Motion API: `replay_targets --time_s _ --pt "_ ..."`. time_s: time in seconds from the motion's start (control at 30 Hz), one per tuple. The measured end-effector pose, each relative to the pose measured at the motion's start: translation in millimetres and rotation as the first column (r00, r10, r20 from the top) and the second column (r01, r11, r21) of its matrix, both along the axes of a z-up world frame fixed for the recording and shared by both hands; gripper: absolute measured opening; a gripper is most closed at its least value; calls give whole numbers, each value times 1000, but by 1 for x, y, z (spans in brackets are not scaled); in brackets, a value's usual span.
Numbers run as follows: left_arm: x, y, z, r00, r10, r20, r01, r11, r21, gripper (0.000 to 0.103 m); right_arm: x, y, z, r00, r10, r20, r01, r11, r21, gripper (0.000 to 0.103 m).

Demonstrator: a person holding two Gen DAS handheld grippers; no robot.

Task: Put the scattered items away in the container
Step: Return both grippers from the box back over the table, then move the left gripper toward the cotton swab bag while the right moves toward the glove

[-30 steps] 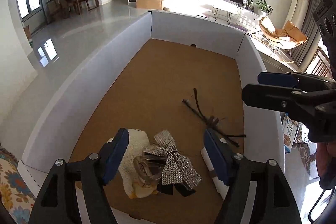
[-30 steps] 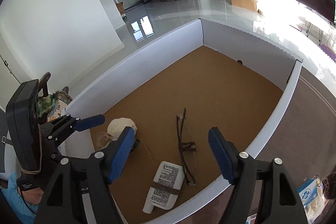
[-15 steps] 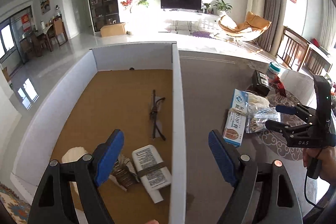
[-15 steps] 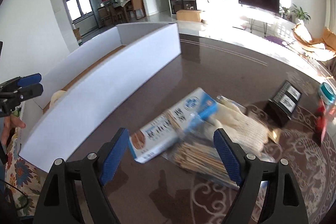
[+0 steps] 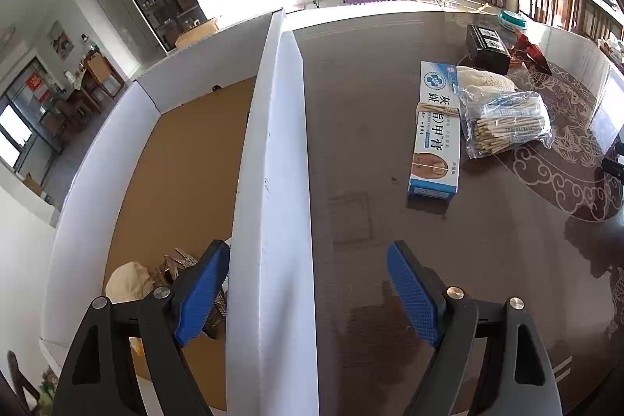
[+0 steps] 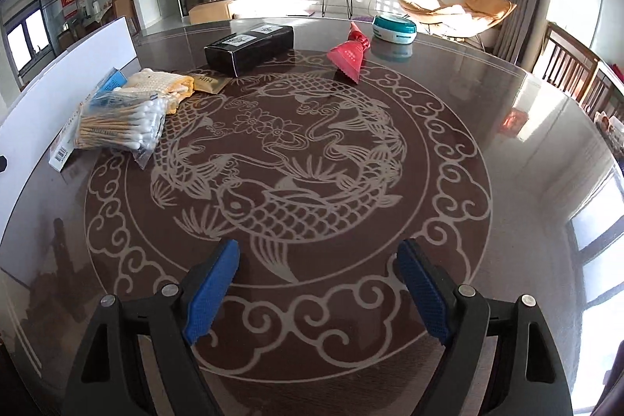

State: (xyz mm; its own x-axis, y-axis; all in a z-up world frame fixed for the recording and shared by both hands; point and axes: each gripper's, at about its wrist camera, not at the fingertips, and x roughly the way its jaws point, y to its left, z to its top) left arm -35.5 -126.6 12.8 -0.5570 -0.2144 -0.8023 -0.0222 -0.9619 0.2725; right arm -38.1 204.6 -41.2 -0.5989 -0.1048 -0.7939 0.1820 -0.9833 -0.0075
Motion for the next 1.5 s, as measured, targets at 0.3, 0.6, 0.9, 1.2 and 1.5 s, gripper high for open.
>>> replay_targets --time_s 0.3,0.6,0.9,1.2,1.5 --pt "20 4 6 999 16 -30 -15 1000 27 82 -6 -9 -7 1000 13 17 -13 1000 17 97" --pt "57 69 92 903 -58 -425 74 997 21 103 -8 -7 -10 1000 1 31 -1 1000 9 103" --pt "2 142 -27 986 -148 -79 163 959 230 103 -8 -7 -10 1000 0 31 -1 1000 9 103" --pt "-5 136 -70 995 -96 -8 94 958 270 103 -8 -7 -9 1000 0 31 -1 1000 8 103" --pt "-2 133 -68 996 -77 -33 83 959 273 103 -8 -7 -9 1000 0 32 -1 1000 8 103"
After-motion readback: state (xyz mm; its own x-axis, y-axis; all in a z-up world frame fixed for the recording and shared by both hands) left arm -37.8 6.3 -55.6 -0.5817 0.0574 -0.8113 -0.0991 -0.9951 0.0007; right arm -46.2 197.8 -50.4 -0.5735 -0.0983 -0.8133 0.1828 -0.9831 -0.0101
